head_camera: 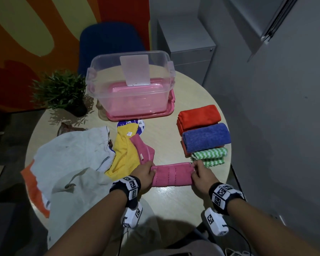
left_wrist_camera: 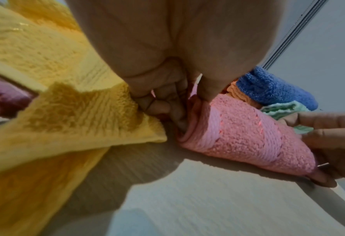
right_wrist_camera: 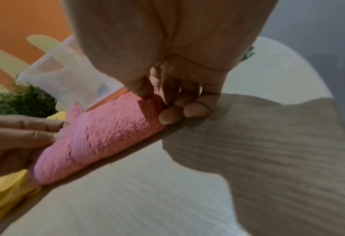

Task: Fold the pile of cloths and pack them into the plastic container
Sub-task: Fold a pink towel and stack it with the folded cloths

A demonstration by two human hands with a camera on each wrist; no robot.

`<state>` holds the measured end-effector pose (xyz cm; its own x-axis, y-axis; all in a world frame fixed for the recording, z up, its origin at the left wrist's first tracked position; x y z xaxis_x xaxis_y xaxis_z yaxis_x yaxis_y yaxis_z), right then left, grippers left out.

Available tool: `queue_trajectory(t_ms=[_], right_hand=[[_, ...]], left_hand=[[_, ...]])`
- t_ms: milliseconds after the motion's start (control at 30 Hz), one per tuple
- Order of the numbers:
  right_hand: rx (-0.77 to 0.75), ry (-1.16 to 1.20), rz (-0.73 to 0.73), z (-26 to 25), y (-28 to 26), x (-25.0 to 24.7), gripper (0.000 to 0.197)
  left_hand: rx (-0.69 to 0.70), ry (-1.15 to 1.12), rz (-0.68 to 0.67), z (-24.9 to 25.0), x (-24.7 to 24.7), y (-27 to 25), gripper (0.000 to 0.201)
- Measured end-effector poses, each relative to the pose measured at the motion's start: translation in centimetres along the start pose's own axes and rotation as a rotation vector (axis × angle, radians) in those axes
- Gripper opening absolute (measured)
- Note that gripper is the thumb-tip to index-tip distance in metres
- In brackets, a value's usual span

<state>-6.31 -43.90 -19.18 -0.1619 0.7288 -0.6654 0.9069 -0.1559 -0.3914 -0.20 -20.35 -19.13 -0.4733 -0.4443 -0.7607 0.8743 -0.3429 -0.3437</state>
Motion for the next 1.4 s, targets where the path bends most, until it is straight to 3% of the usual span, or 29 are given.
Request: queue_trajectory(t_ms=[67, 233, 533, 733, 833, 933, 1000, 1067, 1167, 1233, 1300, 1400], right_hand=[[-0.03, 0.012, 0.024, -0.6, -0.5, 0.0, 0.013], [-0.086, 0.04, -0.027, -1.3, -1.7, 0.1, 0.047], [-0.146, -0.061, -0.118, -1.0, -1.2, 0.9, 0.022], [-0.164, -0.089, -0.06, -1.0, -0.7, 0.8, 0.013], [-0.256, -0.203, -0.01, -1.5, -0.9, 0.9, 0.009], [-0.411, -0.407, 0.097, -2.2, -0.9, 1.0, 0.029], [-0.523, -0.5, 0.071, -3.0, -1.4, 1.7, 0.049], [-0.622, -0.535, 0.004, -3.7, -2.2, 2.6, 0.053], [-0.606, -0.493, -0.051, -3.8, -2.6, 2.7, 0.044], [-0.575, -0.473, -0.056, -4.0, -2.4, 2.5, 0.04], [-0.545, -0.475, -0.066, -4.1, -2.0, 2.7, 0.041], [-0.453, -0.477, -0.099, -4.0, -1.3, 3.2, 0.047]], left_hand=[[-0.001, 0.004, -0.004, 0.1, 0.0, 0.2, 0.027], [-0.01, -0.034, -0.028, 0.0, -0.1, 0.5, 0.015], [0.077, 0.044, 0.003, 0.7, -0.5, -0.2, 0.009], [0.041, 0.046, 0.02, 0.8, -1.5, 0.0, 0.014], [0.033, 0.044, 0.029, 0.9, -1.6, 0.2, 0.017], [0.027, 0.04, 0.059, 0.9, -1.4, 0.1, 0.016], [-0.003, 0.05, 0.07, 0.7, -1.3, 0.2, 0.017], [-0.016, 0.084, 0.072, 0.7, -1.2, 0.2, 0.014], [0.082, 0.288, 0.092, 1.4, -1.3, 0.1, 0.02], [0.236, 0.46, 0.106, 2.4, -1.1, -0.1, 0.023], [0.367, 0.485, 0.073, 3.3, -0.8, -0.7, 0.025], [0.336, 0.433, 0.008, 3.2, -0.9, -0.6, 0.018]])
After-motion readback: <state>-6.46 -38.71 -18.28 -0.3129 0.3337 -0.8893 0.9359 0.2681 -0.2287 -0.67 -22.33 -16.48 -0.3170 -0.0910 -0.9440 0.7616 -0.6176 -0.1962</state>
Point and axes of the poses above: each hand's wrist, its own y-axis towards the middle knuckle, its own x-axis out of the palm, z = x × y, the point moved 7 cm from there along y, towards the middle knuckle, and after that the axes turned 7 degrees about z, right-handed, at the moved point
